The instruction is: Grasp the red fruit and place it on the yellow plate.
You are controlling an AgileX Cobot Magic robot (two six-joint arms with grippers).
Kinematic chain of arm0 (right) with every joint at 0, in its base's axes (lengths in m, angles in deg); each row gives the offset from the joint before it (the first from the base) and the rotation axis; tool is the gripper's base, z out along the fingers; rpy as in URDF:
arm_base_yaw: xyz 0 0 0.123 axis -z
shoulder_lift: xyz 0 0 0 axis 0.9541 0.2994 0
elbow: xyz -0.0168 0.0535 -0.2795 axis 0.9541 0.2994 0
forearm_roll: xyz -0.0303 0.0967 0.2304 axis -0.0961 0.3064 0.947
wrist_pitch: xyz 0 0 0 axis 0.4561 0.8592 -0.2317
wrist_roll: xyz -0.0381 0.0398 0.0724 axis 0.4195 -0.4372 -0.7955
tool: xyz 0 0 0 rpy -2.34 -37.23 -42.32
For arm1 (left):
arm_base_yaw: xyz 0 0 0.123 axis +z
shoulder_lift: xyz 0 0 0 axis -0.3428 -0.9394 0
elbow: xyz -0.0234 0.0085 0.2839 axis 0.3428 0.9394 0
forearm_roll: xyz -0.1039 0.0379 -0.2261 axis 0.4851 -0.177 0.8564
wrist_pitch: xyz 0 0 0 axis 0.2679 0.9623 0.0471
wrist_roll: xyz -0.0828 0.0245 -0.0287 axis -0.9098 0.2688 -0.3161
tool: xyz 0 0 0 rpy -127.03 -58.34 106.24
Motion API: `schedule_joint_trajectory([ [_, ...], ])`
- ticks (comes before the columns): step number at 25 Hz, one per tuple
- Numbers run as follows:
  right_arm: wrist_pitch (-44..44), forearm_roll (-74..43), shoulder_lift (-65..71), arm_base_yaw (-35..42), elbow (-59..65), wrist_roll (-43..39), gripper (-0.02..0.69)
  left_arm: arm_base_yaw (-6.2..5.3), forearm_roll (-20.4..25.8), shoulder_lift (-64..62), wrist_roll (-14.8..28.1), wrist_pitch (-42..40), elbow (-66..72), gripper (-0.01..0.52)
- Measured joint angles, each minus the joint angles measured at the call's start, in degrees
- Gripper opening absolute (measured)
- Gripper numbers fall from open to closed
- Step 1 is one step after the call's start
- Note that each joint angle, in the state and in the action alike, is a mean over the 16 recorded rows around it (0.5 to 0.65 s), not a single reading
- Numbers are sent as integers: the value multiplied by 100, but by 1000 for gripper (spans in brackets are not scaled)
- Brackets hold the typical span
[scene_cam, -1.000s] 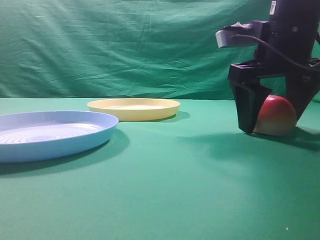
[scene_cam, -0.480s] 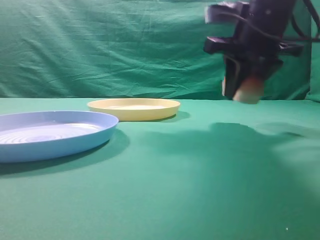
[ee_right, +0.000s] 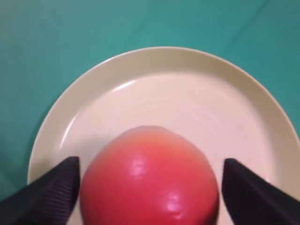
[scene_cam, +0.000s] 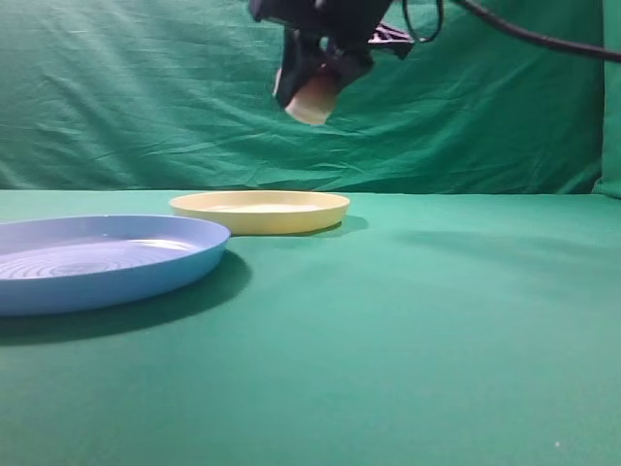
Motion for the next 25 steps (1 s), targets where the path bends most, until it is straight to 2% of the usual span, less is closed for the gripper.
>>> schedule_joint_trajectory([
  [4,41,-26,7,-25,-109,99,550,0,0,0,0,0,0,157],
  [7,234,-88,-232,-26,-133,116,553,0,0,0,0,0,0,157],
  [10,572,-180,-634,-26,-141,76,472,0,0,0,0,0,0,157],
  [20,1738,-418,-2790,-26,479,-324,91,0,0,0,0,0,0,157],
  [22,1775,-421,-3331,-26,870,-409,41,0,0,0,0,0,0,157],
  [25,1606,-419,-4204,-26,1644,-509,6,0,0,0,0,0,0,157],
])
